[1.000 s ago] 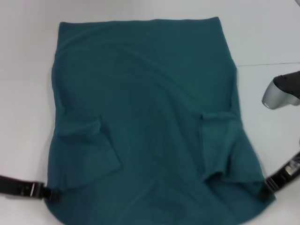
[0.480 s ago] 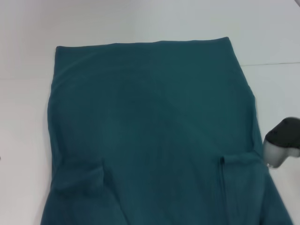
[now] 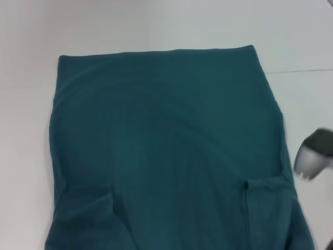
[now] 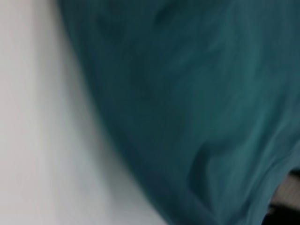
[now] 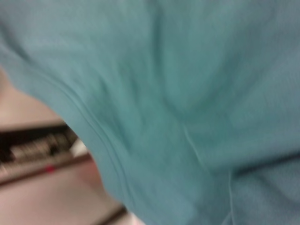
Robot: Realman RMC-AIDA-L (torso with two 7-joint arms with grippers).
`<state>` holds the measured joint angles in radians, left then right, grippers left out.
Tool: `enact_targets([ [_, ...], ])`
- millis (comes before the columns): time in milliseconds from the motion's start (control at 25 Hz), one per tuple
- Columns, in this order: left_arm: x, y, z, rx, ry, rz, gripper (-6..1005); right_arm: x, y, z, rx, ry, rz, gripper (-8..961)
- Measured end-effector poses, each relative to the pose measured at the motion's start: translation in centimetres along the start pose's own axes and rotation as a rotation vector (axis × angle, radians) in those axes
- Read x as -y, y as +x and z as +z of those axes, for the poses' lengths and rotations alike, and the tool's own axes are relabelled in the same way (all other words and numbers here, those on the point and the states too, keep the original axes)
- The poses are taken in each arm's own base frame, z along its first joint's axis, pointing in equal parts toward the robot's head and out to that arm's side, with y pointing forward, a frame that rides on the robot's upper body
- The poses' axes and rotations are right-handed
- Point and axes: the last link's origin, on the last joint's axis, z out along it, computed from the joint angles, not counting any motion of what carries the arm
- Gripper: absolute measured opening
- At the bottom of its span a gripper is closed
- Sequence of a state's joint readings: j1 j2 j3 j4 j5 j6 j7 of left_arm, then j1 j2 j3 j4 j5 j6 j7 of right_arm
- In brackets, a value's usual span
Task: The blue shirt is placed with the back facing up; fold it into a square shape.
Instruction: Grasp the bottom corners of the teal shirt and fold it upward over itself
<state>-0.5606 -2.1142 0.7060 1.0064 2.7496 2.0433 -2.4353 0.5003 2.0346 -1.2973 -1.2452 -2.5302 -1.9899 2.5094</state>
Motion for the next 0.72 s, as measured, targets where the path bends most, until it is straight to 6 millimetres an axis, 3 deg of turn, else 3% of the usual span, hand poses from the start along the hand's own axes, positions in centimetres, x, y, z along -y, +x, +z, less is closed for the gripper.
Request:
enact_targets([
  [240,-0.1,1.2,-2.4,-0.235,-0.125,0.065,118,1.5,0.2,-2.5,0.203,-0.039,0.003,52],
  [440,-0.3,2.5,-4.6,-0.438,-0.19,0.142,124,3.6,0.6,-5.9,0.449,-0.027,0.013,52],
  [600,-0.4,4.2,-6.0,-0.59,-0.177,0.195,129,5.2,0.7,-8.0,0.65,0.006,0.053,52],
  [720,0.0,5.5,-6.7,-0.696,-0.141,0.214,132,5.9,-0.3,-8.9,0.842,0.031,0.061,52],
])
